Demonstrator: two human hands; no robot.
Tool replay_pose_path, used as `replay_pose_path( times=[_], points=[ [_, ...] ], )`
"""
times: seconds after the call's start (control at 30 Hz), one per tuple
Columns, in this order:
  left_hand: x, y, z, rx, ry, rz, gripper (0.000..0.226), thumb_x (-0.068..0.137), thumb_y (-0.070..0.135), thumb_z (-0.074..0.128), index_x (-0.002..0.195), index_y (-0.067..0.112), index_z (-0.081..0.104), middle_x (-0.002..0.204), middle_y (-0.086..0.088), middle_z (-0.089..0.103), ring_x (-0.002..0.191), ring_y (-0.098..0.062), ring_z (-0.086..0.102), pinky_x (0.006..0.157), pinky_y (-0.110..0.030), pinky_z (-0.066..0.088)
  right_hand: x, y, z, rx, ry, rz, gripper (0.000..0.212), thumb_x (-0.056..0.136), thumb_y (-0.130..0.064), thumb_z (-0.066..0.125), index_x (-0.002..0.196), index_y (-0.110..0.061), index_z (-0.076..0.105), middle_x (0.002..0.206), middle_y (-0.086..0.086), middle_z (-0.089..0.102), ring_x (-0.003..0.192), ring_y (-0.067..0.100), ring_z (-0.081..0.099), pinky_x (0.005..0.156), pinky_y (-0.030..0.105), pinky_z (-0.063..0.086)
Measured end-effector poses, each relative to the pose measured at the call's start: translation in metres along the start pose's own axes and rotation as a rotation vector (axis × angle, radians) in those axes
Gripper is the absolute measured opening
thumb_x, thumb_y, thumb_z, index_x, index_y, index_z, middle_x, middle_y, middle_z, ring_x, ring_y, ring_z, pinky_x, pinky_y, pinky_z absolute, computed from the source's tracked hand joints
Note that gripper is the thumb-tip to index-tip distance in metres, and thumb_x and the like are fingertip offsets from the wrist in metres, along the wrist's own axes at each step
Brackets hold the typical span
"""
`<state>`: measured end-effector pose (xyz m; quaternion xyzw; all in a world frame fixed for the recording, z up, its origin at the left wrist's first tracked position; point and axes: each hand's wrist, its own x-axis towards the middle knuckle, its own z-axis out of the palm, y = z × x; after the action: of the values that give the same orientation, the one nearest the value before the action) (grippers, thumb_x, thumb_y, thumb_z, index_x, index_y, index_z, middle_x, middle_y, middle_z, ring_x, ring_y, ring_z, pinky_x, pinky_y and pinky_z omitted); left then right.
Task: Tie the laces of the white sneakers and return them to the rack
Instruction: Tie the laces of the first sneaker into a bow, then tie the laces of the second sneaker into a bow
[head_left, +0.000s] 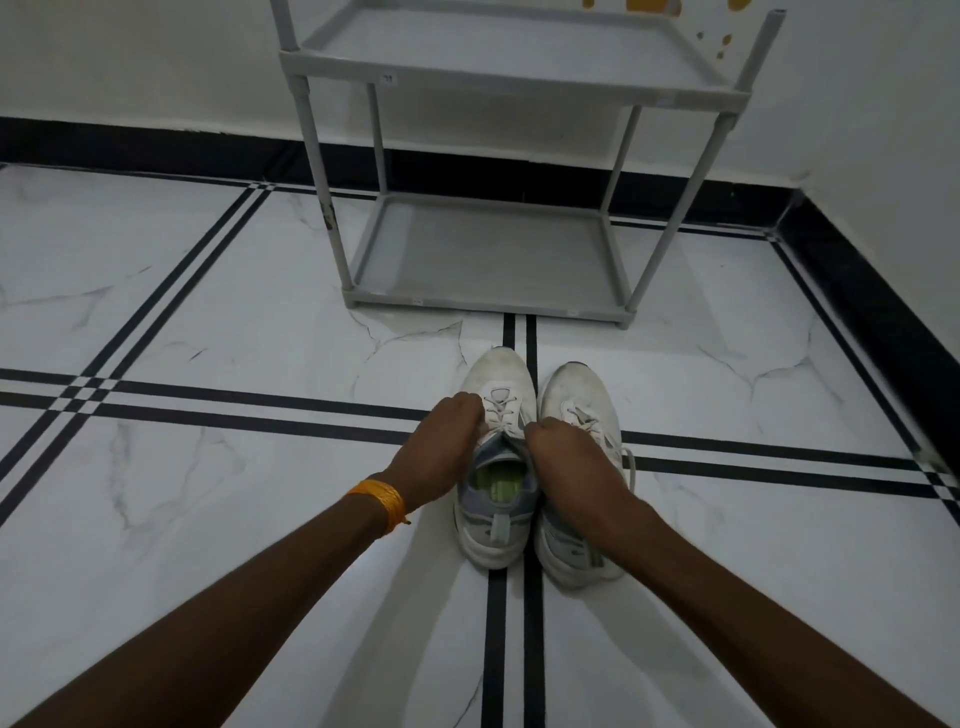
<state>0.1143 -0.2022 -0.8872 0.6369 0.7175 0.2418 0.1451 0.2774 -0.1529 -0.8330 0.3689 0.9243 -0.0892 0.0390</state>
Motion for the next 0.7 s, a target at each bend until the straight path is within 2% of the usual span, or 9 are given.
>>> replay_pose_path(
  times=[0.07, 0.13, 0.2, 0.27, 0.33, 0.43, 0.57, 0.63, 0.7],
  points=[
    [-0.002, 0.003, 0.003, 0.000, 0.013, -0.012, 0.025, 0.094, 0.023, 0.058, 0.110, 0.006, 0.049, 0.107, -0.012, 0.060, 0.087, -0.022, 0.055, 0.077, -0.029, 0.049, 0.000, 0.001, 0.002, 0.017, 0.012, 0.019, 0.026, 0.089, -0.006, 0.059, 0.115, -0.004, 0.057, 0.116, 0.018, 0.061, 0.104, 0.033, 0.062, 0.088, 0.038, 0.047],
    [-0.003, 0.003, 0.003, -0.080, 0.050, -0.086, 0.023, 0.100, 0.026, 0.047, 0.113, 0.008, 0.045, 0.097, -0.008, 0.062, 0.077, -0.020, 0.058, 0.065, -0.025, 0.049, 0.000, 0.001, 0.003, 0.005, 0.023, 0.023, 0.029, 0.089, -0.005, 0.059, 0.118, -0.005, 0.056, 0.118, 0.018, 0.060, 0.107, 0.033, 0.061, 0.090, 0.038, 0.047],
    [-0.004, 0.002, 0.005, -0.124, 0.112, -0.147, 0.024, 0.102, 0.032, 0.038, 0.109, 0.012, 0.047, 0.085, -0.006, 0.066, 0.070, -0.023, 0.064, 0.056, -0.030, 0.050, -0.001, 0.000, 0.004, -0.037, 0.015, 0.004, 0.033, 0.089, -0.005, 0.059, 0.121, -0.004, 0.054, 0.122, 0.019, 0.058, 0.110, 0.033, 0.059, 0.091, 0.038, 0.047],
    [-0.004, 0.002, 0.006, -0.157, 0.143, -0.198, 0.030, 0.100, 0.043, 0.041, 0.102, 0.016, 0.053, 0.075, -0.004, 0.066, 0.066, -0.022, 0.064, 0.056, -0.032, 0.050, -0.002, 0.000, 0.004, -0.080, 0.005, -0.015, 0.036, 0.089, -0.004, 0.059, 0.125, -0.004, 0.052, 0.124, 0.019, 0.056, 0.113, 0.032, 0.057, 0.092, 0.038, 0.047],
    [0.000, 0.003, 0.002, -0.207, 0.198, -0.253, 0.030, 0.092, 0.051, 0.055, 0.098, 0.021, 0.056, 0.075, -0.001, 0.067, 0.065, -0.018, 0.064, 0.057, -0.031, 0.053, 0.000, 0.000, 0.001, -0.106, 0.005, -0.021, 0.040, 0.088, -0.006, 0.063, 0.126, -0.003, 0.051, 0.124, 0.019, 0.056, 0.113, 0.032, 0.056, 0.092, 0.039, 0.047],
    [0.010, 0.004, -0.008, -0.323, 0.296, -0.267, 0.032, 0.081, 0.034, 0.074, 0.102, 0.026, 0.051, 0.079, -0.005, 0.071, 0.065, -0.020, 0.068, 0.056, -0.033, 0.059, 0.002, 0.001, -0.001, -0.145, 0.000, -0.008, 0.034, 0.090, -0.008, 0.060, 0.123, -0.002, 0.054, 0.124, 0.020, 0.058, 0.112, 0.033, 0.056, 0.092, 0.039, 0.047],
    [0.013, 0.001, -0.010, -0.284, 0.296, -0.208, 0.031, 0.083, 0.004, 0.066, 0.100, 0.024, 0.050, 0.078, -0.010, 0.070, 0.064, -0.022, 0.069, 0.055, -0.037, 0.061, 0.000, 0.001, -0.001, -0.163, 0.010, 0.007, 0.028, 0.092, -0.005, 0.053, 0.121, -0.002, 0.054, 0.123, 0.020, 0.058, 0.112, 0.032, 0.056, 0.092, 0.039, 0.047],
    [0.010, -0.005, -0.010, -0.266, 0.286, -0.221, 0.030, 0.083, 0.002, 0.064, 0.099, 0.023, 0.051, 0.079, -0.011, 0.070, 0.064, -0.023, 0.068, 0.057, -0.040, 0.061, -0.002, -0.001, 0.000, -0.164, 0.006, -0.001, 0.030, 0.092, -0.008, 0.055, 0.122, -0.003, 0.052, 0.124, 0.019, 0.058, 0.112, 0.031, 0.056, 0.092, 0.039, 0.047],
    [0.010, -0.009, -0.009, -0.247, 0.273, -0.236, 0.025, 0.085, 0.003, 0.064, 0.101, 0.019, 0.053, 0.082, -0.012, 0.070, 0.065, -0.023, 0.066, 0.060, -0.033, 0.062, -0.002, -0.002, 0.002, -0.145, -0.001, -0.002, 0.033, 0.091, -0.010, 0.058, 0.122, -0.004, 0.051, 0.124, 0.019, 0.058, 0.112, 0.031, 0.056, 0.092, 0.039, 0.048]
  ],
)
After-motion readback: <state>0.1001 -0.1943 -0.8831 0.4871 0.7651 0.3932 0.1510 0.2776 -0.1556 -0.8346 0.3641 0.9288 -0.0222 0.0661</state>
